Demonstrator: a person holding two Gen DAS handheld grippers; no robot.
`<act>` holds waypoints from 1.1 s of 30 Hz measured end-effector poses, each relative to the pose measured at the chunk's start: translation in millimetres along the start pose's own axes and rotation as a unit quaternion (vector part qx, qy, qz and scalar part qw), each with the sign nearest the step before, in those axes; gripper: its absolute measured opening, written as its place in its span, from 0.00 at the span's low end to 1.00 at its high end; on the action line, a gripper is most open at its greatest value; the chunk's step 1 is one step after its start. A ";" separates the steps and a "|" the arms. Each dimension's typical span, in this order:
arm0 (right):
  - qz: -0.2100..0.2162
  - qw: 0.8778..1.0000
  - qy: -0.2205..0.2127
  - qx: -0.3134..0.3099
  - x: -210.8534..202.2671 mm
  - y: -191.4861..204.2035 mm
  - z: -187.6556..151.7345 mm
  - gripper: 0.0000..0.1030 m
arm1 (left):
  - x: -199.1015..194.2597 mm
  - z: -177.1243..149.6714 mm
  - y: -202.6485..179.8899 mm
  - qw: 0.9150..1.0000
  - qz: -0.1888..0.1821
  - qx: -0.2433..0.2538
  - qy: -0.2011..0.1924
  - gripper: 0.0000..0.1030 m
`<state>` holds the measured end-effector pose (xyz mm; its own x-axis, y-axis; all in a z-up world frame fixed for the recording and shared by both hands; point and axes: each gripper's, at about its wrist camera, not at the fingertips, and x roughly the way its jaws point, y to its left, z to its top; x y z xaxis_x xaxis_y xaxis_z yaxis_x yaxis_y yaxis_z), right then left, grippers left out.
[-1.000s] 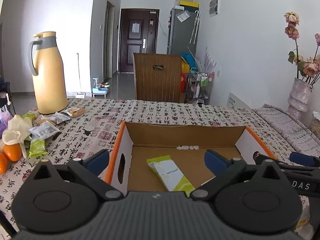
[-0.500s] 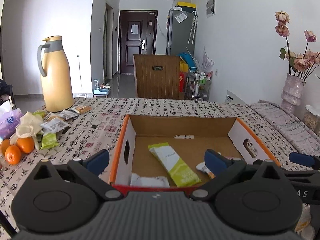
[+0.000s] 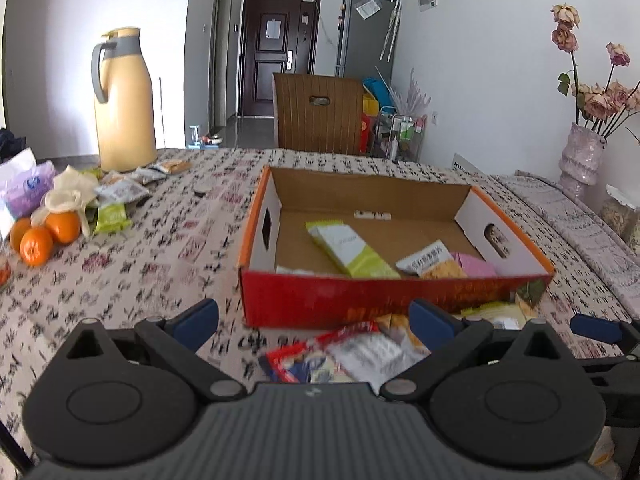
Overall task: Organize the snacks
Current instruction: 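Move both tools back toward the remaining snack pile, then grasp the white printed packet with the right tool while the left tool grasps the blue-printed packet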
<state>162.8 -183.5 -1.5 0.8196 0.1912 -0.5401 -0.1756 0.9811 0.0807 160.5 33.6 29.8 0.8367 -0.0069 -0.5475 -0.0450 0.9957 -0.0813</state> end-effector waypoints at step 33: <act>-0.038 0.995 0.003 -0.087 -12.6 36.7 -39.6 0.43 | -3.1 -27.5 11.8 0.999 -0.003 -0.020 0.038 1.00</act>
<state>124.4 -151.0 -24.9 0.8313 0.1158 -0.5436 -0.2052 0.9729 -0.1066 142.3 42.8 7.7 0.7931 -0.0221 -0.6086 -0.0623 0.9911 -0.1172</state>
